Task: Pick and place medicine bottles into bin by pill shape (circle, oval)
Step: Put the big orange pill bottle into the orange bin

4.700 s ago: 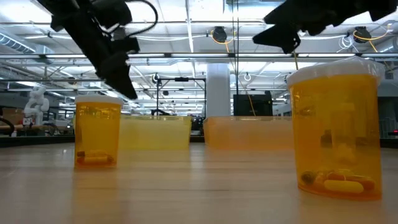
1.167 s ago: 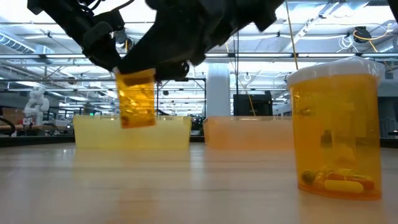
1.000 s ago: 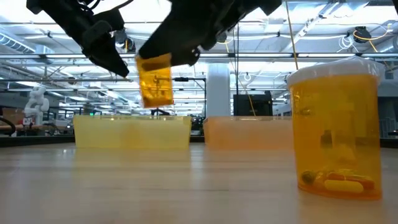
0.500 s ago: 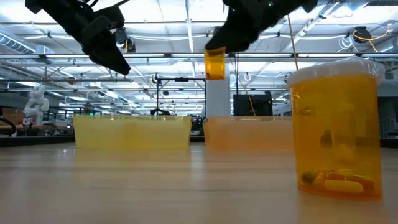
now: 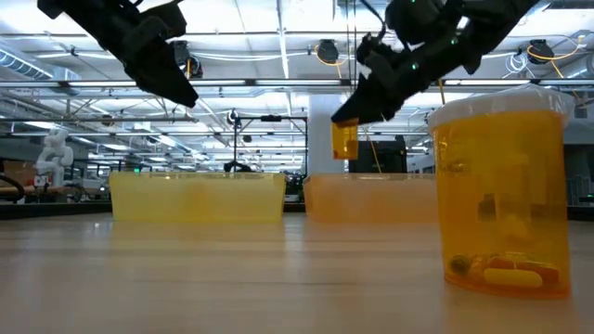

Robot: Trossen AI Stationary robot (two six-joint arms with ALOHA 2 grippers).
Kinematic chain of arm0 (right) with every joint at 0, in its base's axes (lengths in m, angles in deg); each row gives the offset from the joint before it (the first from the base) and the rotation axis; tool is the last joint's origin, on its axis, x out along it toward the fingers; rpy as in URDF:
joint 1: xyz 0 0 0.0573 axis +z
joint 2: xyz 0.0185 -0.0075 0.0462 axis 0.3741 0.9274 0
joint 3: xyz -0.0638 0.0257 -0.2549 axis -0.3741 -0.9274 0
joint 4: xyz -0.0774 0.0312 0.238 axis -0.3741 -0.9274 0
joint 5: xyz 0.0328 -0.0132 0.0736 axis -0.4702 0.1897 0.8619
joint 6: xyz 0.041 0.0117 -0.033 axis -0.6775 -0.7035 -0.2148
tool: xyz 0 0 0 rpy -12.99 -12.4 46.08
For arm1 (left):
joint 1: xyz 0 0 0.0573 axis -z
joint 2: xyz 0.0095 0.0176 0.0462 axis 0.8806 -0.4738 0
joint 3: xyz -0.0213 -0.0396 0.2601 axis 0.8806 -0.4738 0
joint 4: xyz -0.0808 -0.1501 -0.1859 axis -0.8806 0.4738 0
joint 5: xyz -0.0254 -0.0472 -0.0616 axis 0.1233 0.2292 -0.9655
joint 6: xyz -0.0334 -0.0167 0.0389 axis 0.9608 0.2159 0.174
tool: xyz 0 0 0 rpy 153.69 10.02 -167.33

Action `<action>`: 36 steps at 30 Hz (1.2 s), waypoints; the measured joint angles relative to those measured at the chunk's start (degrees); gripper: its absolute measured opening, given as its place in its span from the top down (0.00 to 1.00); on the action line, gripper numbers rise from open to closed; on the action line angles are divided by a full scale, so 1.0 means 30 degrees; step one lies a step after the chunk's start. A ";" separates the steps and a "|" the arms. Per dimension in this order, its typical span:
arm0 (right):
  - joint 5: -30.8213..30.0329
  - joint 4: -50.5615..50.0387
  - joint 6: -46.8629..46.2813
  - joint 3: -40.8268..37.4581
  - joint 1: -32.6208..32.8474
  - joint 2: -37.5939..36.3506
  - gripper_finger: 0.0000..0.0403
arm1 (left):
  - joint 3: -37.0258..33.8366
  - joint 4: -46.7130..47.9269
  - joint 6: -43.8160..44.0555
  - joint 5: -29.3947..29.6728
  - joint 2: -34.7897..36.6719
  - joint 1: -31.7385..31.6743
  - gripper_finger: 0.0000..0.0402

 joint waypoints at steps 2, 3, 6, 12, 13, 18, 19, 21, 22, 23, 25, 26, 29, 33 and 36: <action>-0.0008 0.0129 -0.0012 -0.0226 -0.0206 0.0295 0.47 | 0.0000 0.0002 -0.0026 -0.0003 -0.0003 0.0047 0.42; -0.0015 0.0112 -0.0066 -0.0374 -0.0300 0.0363 0.47 | 0.0000 0.0002 -0.0024 -0.0007 0.0002 0.0103 0.42; -0.0015 0.0653 -0.0106 -0.0830 -0.0446 0.0662 0.47 | 0.0000 -0.0005 -0.0102 0.0000 0.0002 0.0142 0.42; -0.0029 0.2565 -0.0733 -0.2142 -0.0739 0.0948 0.47 | 0.0000 0.0002 -0.0189 -0.0007 0.0002 0.0142 0.42; -0.0022 0.2807 -0.0748 -0.2309 -0.0753 0.1098 0.47 | 0.0000 0.0002 -0.0189 0.0000 0.0000 0.0142 0.42; -0.0003 0.3442 -0.0758 -0.2697 -0.0921 0.2159 0.47 | 0.0000 -0.0031 -0.0301 0.0000 -0.0006 0.0142 0.42; 0.0019 0.3559 -0.0787 -0.2697 -0.0947 0.2400 0.47 | 0.0000 -0.0058 -0.0342 0.0000 -0.0006 0.0142 0.42; 0.0367 0.4003 -0.0927 -0.2698 -0.1075 0.2862 0.47 | 0.0000 -0.0115 -0.0393 0.0000 -0.0006 0.0142 0.42; 0.0561 0.4277 -0.1090 -0.2698 -0.1130 0.3096 0.47 | 0.0000 -0.0122 -0.0401 0.0000 -0.0006 0.0142 0.42; 0.0754 0.4354 -0.1192 -0.2698 -0.1190 0.3254 0.47 | 0.0000 -0.0127 -0.0406 0.0000 -0.0006 0.0142 0.42; 0.0947 0.4532 -0.1362 -0.2698 -0.1292 0.3487 0.47 | 0.0000 -0.0125 -0.0426 0.0000 -0.0006 0.0142 0.42; 0.0940 0.4505 -0.1496 -0.2698 -0.1334 0.3487 0.47 | 0.0000 -0.0127 -0.0437 0.0000 -0.0006 0.0142 0.42; 0.0924 0.4426 -0.1613 -0.2698 -0.1456 0.3473 0.47 | 0.0000 -0.0119 -0.0437 0.0004 -0.0006 0.0142 0.42; 0.0929 0.4379 -0.2058 -0.2698 -0.1445 0.3473 0.47 | 0.0000 -0.0093 -0.0437 0.0000 -0.0006 0.0142 0.42; 0.0933 0.4226 -0.2191 -0.2698 -0.1445 0.3480 0.45 | 0.0000 -0.0054 -0.0437 0.0000 -0.0006 0.0142 0.42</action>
